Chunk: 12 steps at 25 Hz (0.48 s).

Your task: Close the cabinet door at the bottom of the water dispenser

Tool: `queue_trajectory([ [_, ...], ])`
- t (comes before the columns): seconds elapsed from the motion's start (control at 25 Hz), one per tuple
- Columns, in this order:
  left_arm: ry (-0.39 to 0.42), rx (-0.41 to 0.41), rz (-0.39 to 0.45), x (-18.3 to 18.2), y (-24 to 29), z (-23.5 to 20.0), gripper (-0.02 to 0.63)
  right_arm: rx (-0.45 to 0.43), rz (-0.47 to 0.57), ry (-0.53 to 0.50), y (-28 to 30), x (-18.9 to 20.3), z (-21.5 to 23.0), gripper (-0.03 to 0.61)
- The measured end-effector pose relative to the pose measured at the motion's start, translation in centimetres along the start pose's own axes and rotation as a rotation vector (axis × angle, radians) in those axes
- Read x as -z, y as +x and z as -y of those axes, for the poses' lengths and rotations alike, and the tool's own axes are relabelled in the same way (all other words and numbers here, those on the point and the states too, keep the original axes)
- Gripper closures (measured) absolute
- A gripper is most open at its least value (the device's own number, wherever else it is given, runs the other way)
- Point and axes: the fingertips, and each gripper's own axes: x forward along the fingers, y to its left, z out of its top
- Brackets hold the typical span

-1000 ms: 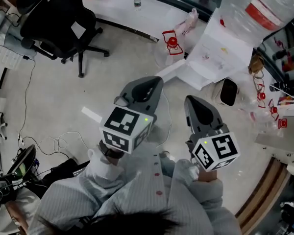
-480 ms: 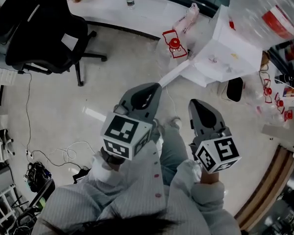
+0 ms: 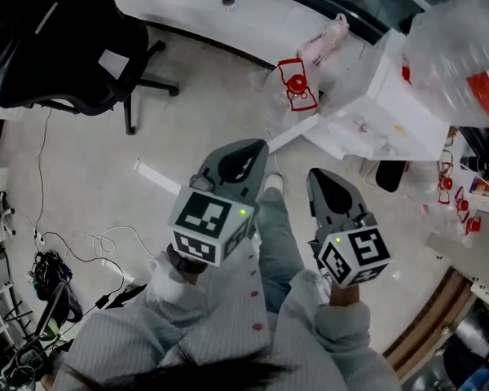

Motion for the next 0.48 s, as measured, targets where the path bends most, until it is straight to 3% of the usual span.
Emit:
queue_trajectory([
  [0.24, -0.034, -0.085, -0.007, -0.6, 4.6, -2.8, 0.604, -0.112, -0.069, -0.029, 5.1, -0.5, 2.4, 0.565],
  [0.48, -0.124, -0.175, -0.013, 1.1, 7.1, -5.0, 0.603, -0.207, -0.133, -0.062, 9.2, 0.2, 4.4, 0.565],
])
